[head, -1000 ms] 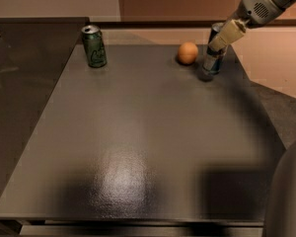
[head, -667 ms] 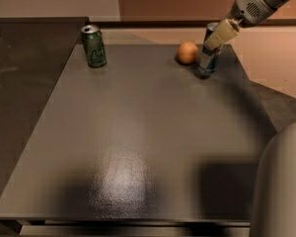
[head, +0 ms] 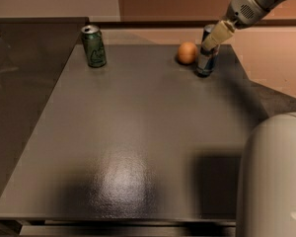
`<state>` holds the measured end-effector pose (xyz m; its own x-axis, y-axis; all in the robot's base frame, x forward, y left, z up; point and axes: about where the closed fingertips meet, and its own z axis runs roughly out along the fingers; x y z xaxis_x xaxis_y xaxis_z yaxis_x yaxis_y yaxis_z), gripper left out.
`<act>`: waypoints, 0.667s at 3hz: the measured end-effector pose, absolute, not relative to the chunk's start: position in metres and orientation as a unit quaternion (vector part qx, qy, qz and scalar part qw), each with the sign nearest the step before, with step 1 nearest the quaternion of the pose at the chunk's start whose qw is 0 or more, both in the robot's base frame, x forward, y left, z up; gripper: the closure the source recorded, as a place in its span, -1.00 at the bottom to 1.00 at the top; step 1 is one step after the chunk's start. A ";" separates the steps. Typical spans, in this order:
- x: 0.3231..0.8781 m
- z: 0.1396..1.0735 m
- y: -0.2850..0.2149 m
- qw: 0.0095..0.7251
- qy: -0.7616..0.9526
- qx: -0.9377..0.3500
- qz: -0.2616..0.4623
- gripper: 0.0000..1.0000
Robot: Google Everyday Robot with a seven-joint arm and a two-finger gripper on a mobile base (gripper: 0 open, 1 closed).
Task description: Move redbull can near orange
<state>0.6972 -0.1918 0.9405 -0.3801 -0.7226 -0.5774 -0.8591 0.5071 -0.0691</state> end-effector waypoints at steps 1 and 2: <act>0.703 0.934 -0.188 0.275 0.822 -0.481 0.127 -0.28; 0.707 0.931 -0.186 0.277 0.822 -0.481 0.127 -0.79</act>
Offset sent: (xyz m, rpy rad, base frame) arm 0.0056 0.0031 -0.0059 0.0027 0.0111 0.0029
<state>0.7066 -0.1862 0.9315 -0.3837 -0.7209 -0.5771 -0.8616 0.5043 -0.0572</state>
